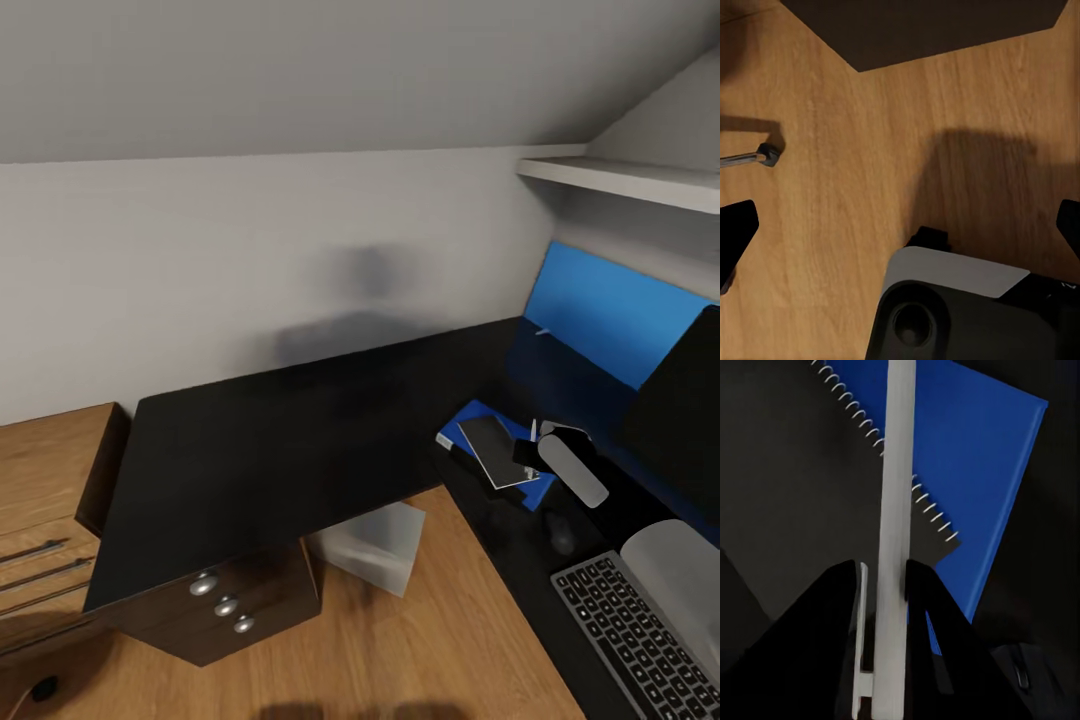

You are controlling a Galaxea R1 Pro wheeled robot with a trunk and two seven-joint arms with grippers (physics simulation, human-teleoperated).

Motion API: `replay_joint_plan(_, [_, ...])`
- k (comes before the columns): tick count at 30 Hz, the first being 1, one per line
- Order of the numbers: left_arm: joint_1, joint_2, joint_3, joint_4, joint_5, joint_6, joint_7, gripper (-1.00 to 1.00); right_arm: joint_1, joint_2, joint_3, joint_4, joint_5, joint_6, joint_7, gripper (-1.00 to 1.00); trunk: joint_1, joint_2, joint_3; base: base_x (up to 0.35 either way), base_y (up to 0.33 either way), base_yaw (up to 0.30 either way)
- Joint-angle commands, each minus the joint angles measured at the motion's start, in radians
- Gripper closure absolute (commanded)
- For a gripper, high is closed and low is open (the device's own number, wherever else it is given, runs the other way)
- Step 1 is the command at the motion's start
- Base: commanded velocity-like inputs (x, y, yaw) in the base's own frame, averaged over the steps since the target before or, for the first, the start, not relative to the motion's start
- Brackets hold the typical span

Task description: In the bedroom, organize the workspace by keeping the computer under the desk, ensuring the monitor is on the desk, placing the keyboard on the desk next to the monitor, placing the mouse on the desk next to the keyboard, moving the folder from the swivel chair onto the desk next to the mouse, stacking the notebook on top of the folder with the pen on top of the notebook, and positioning the swivel chair next to the desk.

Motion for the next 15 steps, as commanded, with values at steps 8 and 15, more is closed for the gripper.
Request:
replay_joint_plan(8, [-0.001,0.000,-0.009,0.000,0.008,-0.004,0.005,-1.00,-0.001,0.003,0.009,0.003,0.031,0.000,-0.008,1.00,0.000,-0.001,-0.001,0.061,0.000,-0.017])
replay_joint_plan(15, [-0.001,0.000,-0.009,0.000,0.008,-0.004,0.005,-1.00,-0.001,0.007,0.014,0.004,0.081,0.000,-0.006,1.00,0.000,-0.001,-0.002,0.167,0.000,-0.002])
